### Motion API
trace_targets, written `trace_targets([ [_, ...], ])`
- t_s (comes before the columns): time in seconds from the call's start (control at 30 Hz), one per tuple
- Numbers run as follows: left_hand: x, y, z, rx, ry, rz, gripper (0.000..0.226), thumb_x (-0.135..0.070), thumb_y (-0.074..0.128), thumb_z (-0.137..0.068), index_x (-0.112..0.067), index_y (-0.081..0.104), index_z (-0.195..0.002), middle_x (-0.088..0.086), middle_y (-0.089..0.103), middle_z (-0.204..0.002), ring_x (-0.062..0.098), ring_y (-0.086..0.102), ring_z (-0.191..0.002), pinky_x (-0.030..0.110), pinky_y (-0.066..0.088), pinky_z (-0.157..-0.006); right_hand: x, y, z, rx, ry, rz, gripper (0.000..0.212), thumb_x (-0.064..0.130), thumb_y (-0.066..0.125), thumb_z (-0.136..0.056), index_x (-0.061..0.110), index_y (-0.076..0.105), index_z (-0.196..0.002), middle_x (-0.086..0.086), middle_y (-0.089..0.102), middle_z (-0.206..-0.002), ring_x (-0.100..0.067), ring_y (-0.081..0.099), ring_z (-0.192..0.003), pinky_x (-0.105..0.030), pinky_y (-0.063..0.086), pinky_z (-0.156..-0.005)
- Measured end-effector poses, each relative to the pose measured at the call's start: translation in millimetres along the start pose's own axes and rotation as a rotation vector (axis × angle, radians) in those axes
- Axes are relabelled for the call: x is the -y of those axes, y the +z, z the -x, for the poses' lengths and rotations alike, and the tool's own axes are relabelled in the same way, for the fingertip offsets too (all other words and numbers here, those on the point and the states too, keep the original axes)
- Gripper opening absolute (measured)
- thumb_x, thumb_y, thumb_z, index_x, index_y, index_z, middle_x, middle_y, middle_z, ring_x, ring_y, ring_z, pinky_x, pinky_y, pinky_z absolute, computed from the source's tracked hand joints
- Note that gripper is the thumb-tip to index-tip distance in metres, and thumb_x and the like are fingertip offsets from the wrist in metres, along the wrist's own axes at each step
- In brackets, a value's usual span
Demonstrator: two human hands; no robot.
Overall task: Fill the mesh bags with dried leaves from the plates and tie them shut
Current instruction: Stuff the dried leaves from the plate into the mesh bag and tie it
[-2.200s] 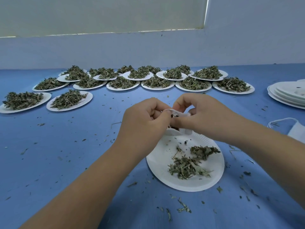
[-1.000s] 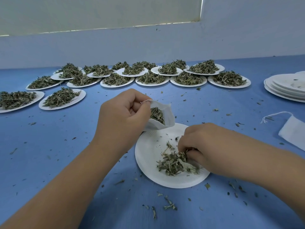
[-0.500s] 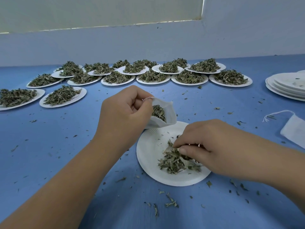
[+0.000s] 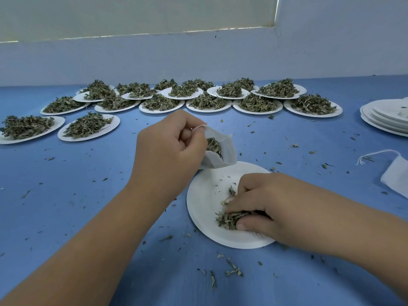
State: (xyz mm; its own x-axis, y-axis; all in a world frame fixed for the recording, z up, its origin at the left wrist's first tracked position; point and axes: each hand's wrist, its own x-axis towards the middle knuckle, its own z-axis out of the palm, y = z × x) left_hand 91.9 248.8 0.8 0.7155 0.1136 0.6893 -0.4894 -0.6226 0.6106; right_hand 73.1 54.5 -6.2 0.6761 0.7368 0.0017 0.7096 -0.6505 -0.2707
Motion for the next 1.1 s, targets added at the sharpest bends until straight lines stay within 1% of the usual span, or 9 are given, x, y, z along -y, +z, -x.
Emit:
trace_targets([
  [0.07, 2, -1, -1, -0.011, 0.010, 0.004, 0.011, -0.017, 0.058, -0.086, -0.019, 0.067, -0.079, 0.005, 0.049, -0.059, 0.018, 0.042, -0.051, 0.018, 0.033, -0.046, 0, 1, 0, -0.014, -0.005, -0.002, 0.027, 0.039, 0.052, -0.094, 0.038, 0.063, -0.118, 0.018, 0.046, -0.094, 0.010, 0.042, -0.083, -0.018, 0.038, -0.074],
  [0.17, 3, -1, -1, -0.007, 0.030, -0.020, 0.011, -0.015, 0.059, -0.087, -0.018, 0.067, -0.080, 0.005, 0.048, -0.057, 0.009, 0.038, -0.048, 0.013, 0.031, -0.046, -2, 1, -1, -0.030, -0.004, -0.031, 0.020, 0.036, 0.053, -0.093, 0.033, 0.067, -0.108, 0.017, 0.049, -0.090, 0.007, 0.044, -0.087, -0.015, 0.037, -0.071],
  [0.27, 2, -1, 0, 0.002, 0.120, -0.137, 0.010, -0.013, 0.059, -0.087, -0.015, 0.067, -0.082, 0.001, 0.048, -0.053, 0.012, 0.044, -0.053, 0.015, 0.034, -0.047, -6, -6, 1, -0.082, 0.044, -0.175, 0.012, 0.036, 0.063, -0.089, 0.036, 0.070, -0.098, 0.018, 0.058, -0.087, 0.004, 0.051, -0.088, -0.012, 0.039, -0.072],
  [0.43, 1, 1, 2, 0.059, 0.160, -0.243, 0.015, -0.019, 0.054, -0.087, -0.012, 0.067, -0.086, -0.002, 0.051, -0.057, 0.009, 0.043, -0.057, 0.020, 0.035, -0.052, -11, -22, 4, -0.178, 0.114, -0.427, 0.007, 0.036, 0.069, -0.082, 0.041, 0.072, -0.086, 0.019, 0.066, -0.083, -0.001, 0.060, -0.073, -0.013, 0.045, -0.065],
  [0.6, -1, 5, 4, 0.116, 0.121, -0.236, 0.012, -0.016, 0.056, -0.089, -0.013, 0.067, -0.085, -0.002, 0.052, -0.056, 0.013, 0.047, -0.064, 0.026, 0.038, -0.055, -8, -29, 5, -0.322, 0.184, -0.488, 0.014, 0.047, 0.062, -0.074, 0.044, 0.070, -0.084, 0.013, 0.068, -0.075, -0.001, 0.058, -0.060, -0.020, 0.049, -0.059],
  [0.8, -5, 7, 6, 0.180, 0.085, -0.257, 0.010, -0.018, 0.056, -0.091, -0.017, 0.066, -0.088, -0.007, 0.050, -0.058, 0.010, 0.048, -0.057, 0.035, 0.044, -0.054, -3, -28, 3, -0.447, 0.256, -0.456, 0.009, 0.036, 0.064, -0.079, 0.036, 0.072, -0.075, 0.012, 0.064, -0.063, -0.001, 0.053, -0.051, -0.018, 0.044, -0.054],
  [0.93, -9, 9, 7, 0.210, 0.105, -0.276, 0.010, -0.017, 0.055, -0.091, -0.015, 0.065, -0.089, -0.007, 0.049, -0.059, 0.013, 0.048, -0.059, 0.036, 0.044, -0.055, -2, -24, 2, -0.485, 0.306, -0.375, 0.009, 0.034, 0.063, -0.081, 0.035, 0.071, -0.076, 0.018, 0.063, -0.070, 0.001, 0.055, -0.063, -0.015, 0.042, -0.060],
  [1.03, -12, 11, 8, 0.227, 0.103, -0.277, 0.011, -0.018, 0.055, -0.091, -0.016, 0.065, -0.089, -0.009, 0.047, -0.058, 0.011, 0.049, -0.061, 0.035, 0.044, -0.056, 1, -20, -1, -0.487, 0.316, -0.258, 0.011, 0.036, 0.059, -0.081, 0.035, 0.069, -0.078, 0.013, 0.061, -0.072, 0.001, 0.054, -0.076, -0.016, 0.042, -0.066],
  [1.1, -14, 12, 9, 0.237, 0.107, -0.260, 0.011, -0.018, 0.055, -0.091, -0.016, 0.066, -0.088, -0.010, 0.046, -0.057, 0.011, 0.048, -0.060, 0.035, 0.044, -0.056, 4, -17, -4, -0.491, 0.310, -0.188, 0.012, 0.034, 0.058, -0.083, 0.033, 0.069, -0.078, 0.011, 0.060, -0.073, -0.001, 0.054, -0.075, -0.018, 0.042, -0.065],
])
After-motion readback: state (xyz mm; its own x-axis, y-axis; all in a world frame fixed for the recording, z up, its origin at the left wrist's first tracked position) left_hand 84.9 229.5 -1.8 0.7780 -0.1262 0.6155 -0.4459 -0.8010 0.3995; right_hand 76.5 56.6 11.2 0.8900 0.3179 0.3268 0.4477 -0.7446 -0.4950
